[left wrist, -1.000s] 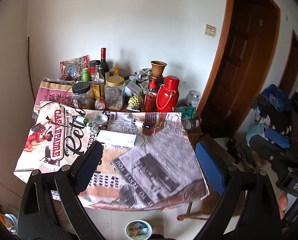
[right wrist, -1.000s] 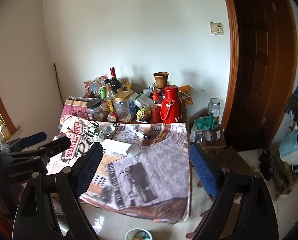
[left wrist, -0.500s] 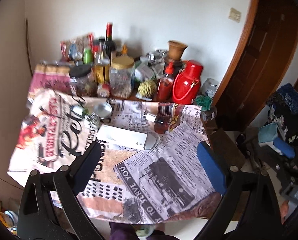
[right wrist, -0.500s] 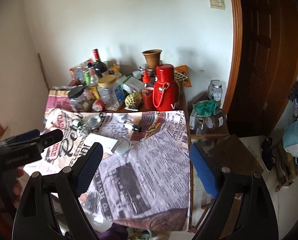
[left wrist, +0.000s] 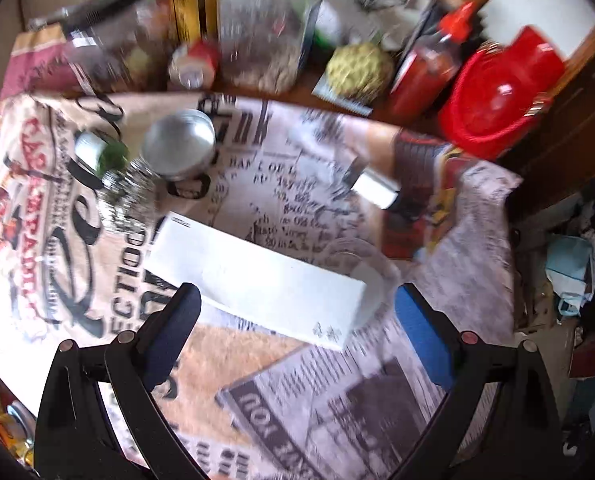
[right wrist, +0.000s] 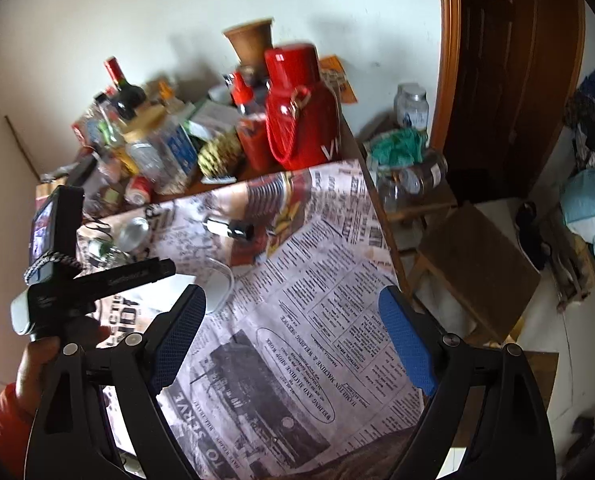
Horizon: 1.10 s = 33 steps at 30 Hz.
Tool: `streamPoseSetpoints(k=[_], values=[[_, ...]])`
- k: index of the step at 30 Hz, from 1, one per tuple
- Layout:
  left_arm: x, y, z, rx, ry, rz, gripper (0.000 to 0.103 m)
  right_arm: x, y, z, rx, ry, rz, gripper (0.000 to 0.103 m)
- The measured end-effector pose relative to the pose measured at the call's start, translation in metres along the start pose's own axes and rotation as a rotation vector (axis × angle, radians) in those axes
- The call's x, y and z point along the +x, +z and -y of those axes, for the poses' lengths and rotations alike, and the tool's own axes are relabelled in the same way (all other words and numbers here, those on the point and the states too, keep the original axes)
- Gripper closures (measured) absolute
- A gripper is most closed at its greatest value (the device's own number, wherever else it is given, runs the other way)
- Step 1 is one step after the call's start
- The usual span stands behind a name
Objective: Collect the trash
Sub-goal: 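Move both tools back toward the table, then grasp the white paper box with the left tool while the right tool grasps the clear plastic lid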
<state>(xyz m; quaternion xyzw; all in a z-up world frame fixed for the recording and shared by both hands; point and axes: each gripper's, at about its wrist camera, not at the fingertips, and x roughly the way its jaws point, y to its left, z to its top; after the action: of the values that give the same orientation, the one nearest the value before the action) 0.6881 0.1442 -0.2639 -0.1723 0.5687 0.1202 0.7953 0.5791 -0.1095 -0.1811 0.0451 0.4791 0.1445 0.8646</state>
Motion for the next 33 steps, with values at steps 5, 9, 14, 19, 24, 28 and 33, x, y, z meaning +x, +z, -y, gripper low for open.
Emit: streamPoseSetpoints(k=[5,9,14,19,24,28,33], values=[[0.034,0.002,-0.005,-0.044,0.086,0.001,0.005,0.032,-0.006,0.004,0.005,-0.016,-0.094,0.017],[0.045,-0.003,-0.009,-0.022,0.108,-0.003,0.005,0.053,-0.008,-0.003,-0.034,-0.014,-0.145,0.017],[0.041,-0.02,-0.018,0.059,0.149,0.021,0.005,0.084,-0.01,-0.02,-0.088,0.011,-0.187,0.017],[0.035,-0.044,-0.042,0.116,0.213,0.02,0.005,0.114,-0.014,-0.04,-0.13,0.056,-0.212,0.017],[0.035,-0.061,-0.073,0.056,0.188,-0.012,0.005,0.142,-0.013,-0.051,-0.17,0.002,-0.197,0.028],[0.034,-0.065,-0.083,0.013,0.147,-0.016,0.005,0.158,-0.009,-0.058,-0.197,0.024,-0.212,0.049],[0.035,-0.051,-0.085,-0.057,0.045,-0.019,0.005,0.166,-0.01,-0.07,-0.268,0.044,-0.21,0.072]])
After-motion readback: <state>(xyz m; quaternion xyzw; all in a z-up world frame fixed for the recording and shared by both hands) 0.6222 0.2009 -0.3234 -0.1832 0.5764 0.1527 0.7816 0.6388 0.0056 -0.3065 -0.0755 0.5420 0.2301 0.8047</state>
